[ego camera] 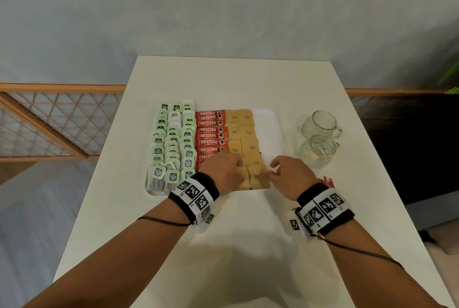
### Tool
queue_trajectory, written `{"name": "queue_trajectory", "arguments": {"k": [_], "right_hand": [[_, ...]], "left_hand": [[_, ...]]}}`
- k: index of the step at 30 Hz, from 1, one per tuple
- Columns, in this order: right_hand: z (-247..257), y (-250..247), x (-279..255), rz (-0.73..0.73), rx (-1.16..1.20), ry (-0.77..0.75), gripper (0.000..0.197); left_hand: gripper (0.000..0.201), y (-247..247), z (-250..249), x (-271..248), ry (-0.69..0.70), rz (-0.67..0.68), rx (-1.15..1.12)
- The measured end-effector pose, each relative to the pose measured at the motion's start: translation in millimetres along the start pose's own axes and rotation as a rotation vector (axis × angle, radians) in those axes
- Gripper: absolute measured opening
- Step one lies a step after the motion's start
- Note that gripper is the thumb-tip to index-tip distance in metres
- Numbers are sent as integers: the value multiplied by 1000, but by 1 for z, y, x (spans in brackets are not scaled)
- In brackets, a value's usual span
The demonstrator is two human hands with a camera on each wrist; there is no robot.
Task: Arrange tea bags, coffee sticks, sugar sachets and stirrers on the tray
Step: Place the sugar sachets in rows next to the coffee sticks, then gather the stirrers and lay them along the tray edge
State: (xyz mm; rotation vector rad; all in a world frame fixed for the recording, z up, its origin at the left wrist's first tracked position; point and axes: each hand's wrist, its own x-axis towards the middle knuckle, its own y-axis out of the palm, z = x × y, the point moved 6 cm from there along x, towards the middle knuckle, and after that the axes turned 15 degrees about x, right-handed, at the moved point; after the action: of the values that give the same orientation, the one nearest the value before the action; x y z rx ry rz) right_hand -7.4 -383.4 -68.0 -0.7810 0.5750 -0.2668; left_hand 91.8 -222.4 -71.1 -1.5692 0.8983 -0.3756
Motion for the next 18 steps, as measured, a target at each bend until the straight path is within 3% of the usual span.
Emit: {"name": "queue_trajectory", "arguments": {"k": [6, 13, 18], "right_hand": [[-31, -38, -26, -61, -183, 141, 41], [-79, -41, -48, -74, -314, 363, 89], [-72, -28, -49, -73, -313, 338, 79]], "left_hand": [[29, -2, -17, -13, 116, 5, -169], [28, 16, -26, -27, 156, 47, -171], [27, 26, -26, -37, 147, 66, -122]]}}
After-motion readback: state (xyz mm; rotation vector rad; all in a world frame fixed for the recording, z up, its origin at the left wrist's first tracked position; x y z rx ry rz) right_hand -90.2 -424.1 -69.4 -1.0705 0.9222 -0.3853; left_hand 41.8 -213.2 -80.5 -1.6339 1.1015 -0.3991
